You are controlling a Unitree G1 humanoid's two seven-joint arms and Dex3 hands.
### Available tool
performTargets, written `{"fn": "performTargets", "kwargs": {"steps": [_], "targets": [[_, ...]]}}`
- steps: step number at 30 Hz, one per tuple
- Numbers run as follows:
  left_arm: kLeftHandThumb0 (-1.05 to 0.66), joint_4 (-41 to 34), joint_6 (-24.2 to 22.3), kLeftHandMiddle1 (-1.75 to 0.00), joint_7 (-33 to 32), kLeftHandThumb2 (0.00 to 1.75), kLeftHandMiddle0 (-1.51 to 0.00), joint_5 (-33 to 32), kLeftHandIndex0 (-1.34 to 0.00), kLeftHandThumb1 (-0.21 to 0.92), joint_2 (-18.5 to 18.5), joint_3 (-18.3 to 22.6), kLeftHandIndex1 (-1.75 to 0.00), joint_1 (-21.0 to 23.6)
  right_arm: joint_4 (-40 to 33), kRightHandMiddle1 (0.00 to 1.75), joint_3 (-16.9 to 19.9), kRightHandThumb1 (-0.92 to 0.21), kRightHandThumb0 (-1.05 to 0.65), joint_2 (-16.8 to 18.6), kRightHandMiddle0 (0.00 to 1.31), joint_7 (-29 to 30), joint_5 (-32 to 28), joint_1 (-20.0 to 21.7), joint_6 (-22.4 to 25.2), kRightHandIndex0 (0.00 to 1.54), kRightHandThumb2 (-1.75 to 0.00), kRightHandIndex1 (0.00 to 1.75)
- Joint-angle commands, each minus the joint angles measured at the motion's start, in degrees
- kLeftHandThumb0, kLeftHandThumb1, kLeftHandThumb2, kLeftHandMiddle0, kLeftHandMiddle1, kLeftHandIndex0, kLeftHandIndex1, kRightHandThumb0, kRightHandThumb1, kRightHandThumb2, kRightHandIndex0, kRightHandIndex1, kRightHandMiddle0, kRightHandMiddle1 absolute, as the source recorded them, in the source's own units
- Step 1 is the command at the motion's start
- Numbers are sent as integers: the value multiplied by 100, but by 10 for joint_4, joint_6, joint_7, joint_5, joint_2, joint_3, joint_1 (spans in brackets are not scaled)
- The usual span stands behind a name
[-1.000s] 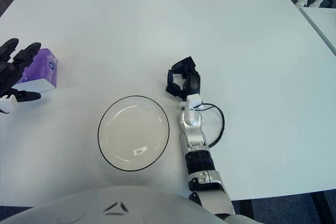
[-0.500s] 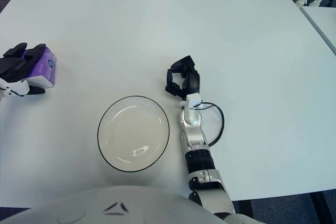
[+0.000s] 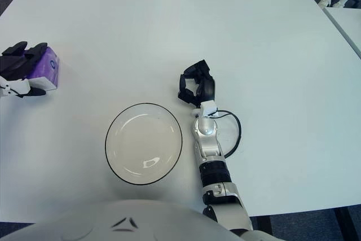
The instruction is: Put the tissue paper into the plate.
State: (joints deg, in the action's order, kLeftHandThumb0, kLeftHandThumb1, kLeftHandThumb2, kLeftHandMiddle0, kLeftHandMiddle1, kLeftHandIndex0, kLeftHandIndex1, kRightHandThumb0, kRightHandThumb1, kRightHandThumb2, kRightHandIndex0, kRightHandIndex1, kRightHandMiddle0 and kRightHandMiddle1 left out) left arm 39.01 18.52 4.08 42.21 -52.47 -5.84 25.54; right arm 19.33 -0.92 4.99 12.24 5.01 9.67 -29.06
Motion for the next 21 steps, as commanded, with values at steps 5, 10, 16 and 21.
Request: {"fn": "performTargets", "kwargs": {"steps": [5, 10, 16, 21], "targets": [[-105, 121, 19, 0, -35, 61, 0, 7, 0, 52, 25, -56, 0, 54, 37, 175, 8, -52, -42, -12, 45, -12, -1, -56, -2, 76, -107, 147], [-105, 171, 33, 0, -7, 61, 0, -31, 0, 53, 39, -63, 0, 73, 32, 175, 8, -52, -42, -12, 45, -14, 3, -59, -1, 77, -107, 146], [-100, 195, 31, 0, 46, 75, 0, -90, 0, 46, 51, -54, 0, 82, 26, 175, 10, -52, -42, -13, 45, -11, 8, -61, 7, 77, -108, 146], [-91, 197, 38, -48, 39, 87, 0, -107, 0, 40, 55, -62, -27, 80, 23, 175, 11, -52, -42, -12, 45, -6, 11, -61, 10, 78, -107, 147]]}}
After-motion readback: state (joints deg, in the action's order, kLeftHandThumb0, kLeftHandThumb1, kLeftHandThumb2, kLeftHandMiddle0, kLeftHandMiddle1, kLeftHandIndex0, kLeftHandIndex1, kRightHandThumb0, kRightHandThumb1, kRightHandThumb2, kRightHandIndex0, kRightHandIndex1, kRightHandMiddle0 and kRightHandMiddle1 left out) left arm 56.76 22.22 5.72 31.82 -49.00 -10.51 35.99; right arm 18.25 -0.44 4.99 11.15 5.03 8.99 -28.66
